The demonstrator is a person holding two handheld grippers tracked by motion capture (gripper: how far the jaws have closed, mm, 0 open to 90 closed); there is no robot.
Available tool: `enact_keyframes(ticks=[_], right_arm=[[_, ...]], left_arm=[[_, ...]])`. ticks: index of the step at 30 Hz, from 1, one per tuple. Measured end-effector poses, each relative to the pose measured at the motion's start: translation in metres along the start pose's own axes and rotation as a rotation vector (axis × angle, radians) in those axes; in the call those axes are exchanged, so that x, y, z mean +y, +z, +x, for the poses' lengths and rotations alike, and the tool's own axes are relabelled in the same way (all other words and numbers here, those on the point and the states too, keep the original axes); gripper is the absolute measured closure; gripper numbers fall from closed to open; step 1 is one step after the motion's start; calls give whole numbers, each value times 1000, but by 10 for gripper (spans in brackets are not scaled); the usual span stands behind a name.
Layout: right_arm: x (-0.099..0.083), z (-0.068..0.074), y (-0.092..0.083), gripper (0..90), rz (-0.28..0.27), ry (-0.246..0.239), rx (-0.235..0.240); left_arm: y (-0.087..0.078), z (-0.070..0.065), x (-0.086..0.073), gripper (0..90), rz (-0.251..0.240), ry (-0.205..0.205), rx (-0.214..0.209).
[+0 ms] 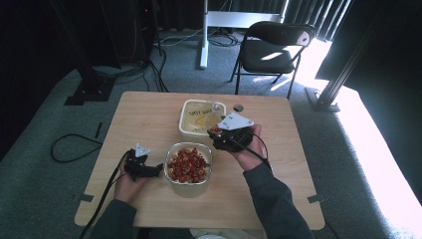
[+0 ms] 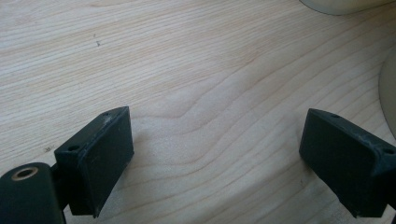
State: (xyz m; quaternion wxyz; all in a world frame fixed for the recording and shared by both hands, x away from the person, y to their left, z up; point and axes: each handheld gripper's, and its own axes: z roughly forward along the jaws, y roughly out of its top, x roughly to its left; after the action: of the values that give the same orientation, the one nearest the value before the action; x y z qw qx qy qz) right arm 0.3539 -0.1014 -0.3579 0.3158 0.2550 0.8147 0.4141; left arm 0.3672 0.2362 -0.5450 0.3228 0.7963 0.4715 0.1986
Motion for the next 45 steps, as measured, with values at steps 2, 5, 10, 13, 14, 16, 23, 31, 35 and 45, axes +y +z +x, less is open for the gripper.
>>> enact_keyframes(ticks=[2, 5, 10, 13, 14, 16, 23, 31, 35, 45], right_arm=[[1, 1, 0, 365, 6, -19, -13], [1, 4, -1, 365, 16, -69, -43], [2, 10, -1, 365, 42, -153, -79], [3, 13, 0, 365, 52, -193, -97], [4, 14, 1, 365, 55, -209, -102], [4, 16, 1, 365, 60, -231, -111], [3, 23, 5, 365, 82, -314, -159], [5, 37, 9, 365, 107, -450, -229], [6, 45, 10, 365, 111, -511, -247], [7, 63, 10, 367, 131, -691, -312]], left_arm=[[0, 0, 0, 104, 3, 4, -1], [0, 0, 0, 104, 2, 2, 0], [0, 0, 0, 104, 1, 3, 1], [0, 0, 0, 104, 1, 2, 1], [0, 0, 0, 104, 1, 1, 0], [0, 0, 0, 104, 2, 3, 0], [0, 0, 0, 104, 1, 3, 1], [0, 0, 0, 104, 1, 3, 0], [0, 0, 0, 104, 1, 3, 1], [0, 0, 0, 104, 1, 3, 1]])
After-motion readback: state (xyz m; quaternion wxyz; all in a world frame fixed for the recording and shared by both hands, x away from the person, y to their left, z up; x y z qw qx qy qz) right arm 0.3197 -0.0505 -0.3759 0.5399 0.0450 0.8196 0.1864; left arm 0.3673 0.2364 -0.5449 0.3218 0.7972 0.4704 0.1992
